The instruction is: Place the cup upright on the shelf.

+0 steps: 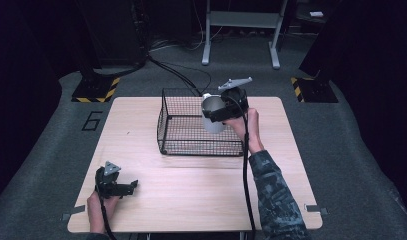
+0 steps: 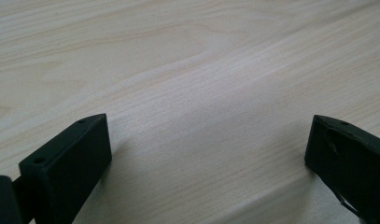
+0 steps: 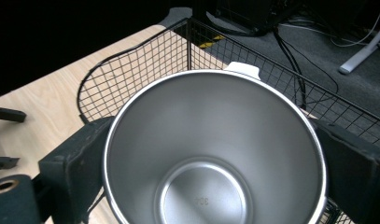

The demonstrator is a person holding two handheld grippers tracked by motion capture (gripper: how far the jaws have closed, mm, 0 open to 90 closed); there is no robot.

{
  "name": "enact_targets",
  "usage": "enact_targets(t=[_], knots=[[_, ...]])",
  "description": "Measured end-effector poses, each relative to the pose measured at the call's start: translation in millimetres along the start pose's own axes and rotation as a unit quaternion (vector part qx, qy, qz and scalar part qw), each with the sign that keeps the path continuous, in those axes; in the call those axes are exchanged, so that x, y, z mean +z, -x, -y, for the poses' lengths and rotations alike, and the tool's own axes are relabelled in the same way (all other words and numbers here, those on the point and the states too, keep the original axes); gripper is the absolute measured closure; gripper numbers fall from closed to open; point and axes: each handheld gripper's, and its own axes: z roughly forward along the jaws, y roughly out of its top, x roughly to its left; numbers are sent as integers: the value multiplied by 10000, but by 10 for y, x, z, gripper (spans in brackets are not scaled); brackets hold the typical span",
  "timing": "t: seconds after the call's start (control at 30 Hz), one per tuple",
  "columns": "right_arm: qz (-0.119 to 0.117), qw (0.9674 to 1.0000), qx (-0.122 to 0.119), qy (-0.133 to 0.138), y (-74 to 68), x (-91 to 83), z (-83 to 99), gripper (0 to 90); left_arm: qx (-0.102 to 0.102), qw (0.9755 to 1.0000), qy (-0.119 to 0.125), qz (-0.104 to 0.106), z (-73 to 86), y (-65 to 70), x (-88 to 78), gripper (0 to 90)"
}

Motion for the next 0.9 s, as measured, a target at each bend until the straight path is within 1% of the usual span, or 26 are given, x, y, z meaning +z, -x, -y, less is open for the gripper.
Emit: enact_targets(t=[0.03,0.07,0.17,0.2,0.23,0.27,0.3,0.37,0.4,0.5,0.53,0.57,0.6,0.63,0.67,0.77,0.8,0.83,0.87,0.9], knots=[[0,10000,0,0,0,0,0,59,0,10000,0,0,0,0,0,5],[29,10000,11,-58,12,50,-25,59,5,10000,-35,21,-3,-2,-4,5],[41,10000,17,-52,27,89,-42,59,8,10000,-36,15,-3,-2,-5,5],[77,9999,59,-93,33,133,-53,59,5,10000,-31,13,-2,-2,-5,5],[83,9999,24,-105,41,152,-58,59,-8,10000,29,-1,2,2,4,5],[83,9999,24,-105,41,152,-58,59,-8,10000,29,-1,2,2,4,5],[95,9998,60,-161,51,207,-63,59,-10,10000,25,1,2,2,4,5],[103,9998,91,-171,59,241,-62,59,-7,10000,22,1,2,1,3,5],[106,9997,134,-183,60,251,-61,59,6,10000,-35,22,-2,-2,-4,5],[101,9997,147,-175,89,302,-61,59,-10,10000,31,-10,2,2,4,5],[100,9996,165,-203,97,314,-59,59,6,10000,-30,11,-2,-2,-4,5],[109,9995,223,-207,100,329,-52,59,-5,10000,-4,11,0,0,0,5],[105,9995,225,-202,109,342,-47,59,50,10000,-38,9,-1,-7,-4,5],[106,9992,320,-225,107,359,-36,58,84,10000,-49,8,0,-11,-6,5],[103,9994,248,-213,125,379,-27,59,84,10000,-51,9,0,-11,-6,5],[95,9991,306,-289,131,424,-1,58,97,9999,-101,18,-4,-14,-14,5],[101,9991,303,-277,138,455,14,58,97,9999,-107,31,-5,-15,-14,5],[90,9990,302,-311,145,469,21,59,10,10000,-49,13,-2,-3,-7,5],[89,9987,352,-345,147,493,32,58,35,10000,-62,22,-3,-7,-8,5],[89,9987,352,-345,147,493,32,58,35,10000,-62,22,-3,-7,-8,5]])
